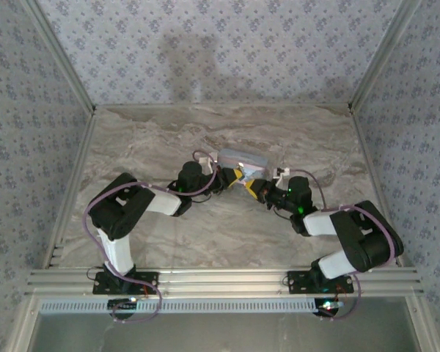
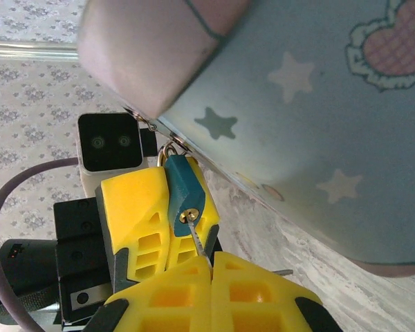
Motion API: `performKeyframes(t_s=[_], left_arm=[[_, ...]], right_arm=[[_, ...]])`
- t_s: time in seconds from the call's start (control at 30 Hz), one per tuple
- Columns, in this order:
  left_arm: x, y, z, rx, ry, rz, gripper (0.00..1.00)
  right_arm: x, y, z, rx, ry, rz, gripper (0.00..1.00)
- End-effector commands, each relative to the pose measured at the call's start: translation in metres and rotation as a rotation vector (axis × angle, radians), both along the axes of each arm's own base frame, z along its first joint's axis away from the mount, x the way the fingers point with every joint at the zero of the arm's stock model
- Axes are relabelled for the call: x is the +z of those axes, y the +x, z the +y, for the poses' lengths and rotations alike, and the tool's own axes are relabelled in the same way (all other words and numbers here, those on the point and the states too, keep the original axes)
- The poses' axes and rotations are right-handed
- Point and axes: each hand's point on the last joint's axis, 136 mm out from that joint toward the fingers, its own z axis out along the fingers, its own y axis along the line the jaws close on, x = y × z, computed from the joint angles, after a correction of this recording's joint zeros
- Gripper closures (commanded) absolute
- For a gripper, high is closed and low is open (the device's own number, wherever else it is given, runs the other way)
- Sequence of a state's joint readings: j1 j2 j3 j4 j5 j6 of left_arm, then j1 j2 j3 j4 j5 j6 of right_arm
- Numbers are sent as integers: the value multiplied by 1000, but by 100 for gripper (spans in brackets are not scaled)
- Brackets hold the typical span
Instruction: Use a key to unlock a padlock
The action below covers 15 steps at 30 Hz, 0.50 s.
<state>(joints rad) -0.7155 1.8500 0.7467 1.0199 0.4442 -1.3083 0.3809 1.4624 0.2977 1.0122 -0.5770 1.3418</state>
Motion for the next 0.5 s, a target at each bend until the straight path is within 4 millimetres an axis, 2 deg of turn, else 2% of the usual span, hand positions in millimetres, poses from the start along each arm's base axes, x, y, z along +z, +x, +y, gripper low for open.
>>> performKeyframes(t_s=[0.0, 0.1, 0.3, 0.47], left_arm=[[30, -22, -19, -121, -83, -73, 100], [29, -23, -19, -121, -81, -71, 100], [30, -24, -19, -123, -79, -70, 100], [30, -24, -20, -126, -82, -71, 100]], right_arm=[[7, 13, -4, -25, -54, -49, 100], [6, 12, -4, -10, -114, -71, 100], [19, 7, -5, 22, -228, -147, 100], [24, 8, -8, 19, -218, -148, 100]])
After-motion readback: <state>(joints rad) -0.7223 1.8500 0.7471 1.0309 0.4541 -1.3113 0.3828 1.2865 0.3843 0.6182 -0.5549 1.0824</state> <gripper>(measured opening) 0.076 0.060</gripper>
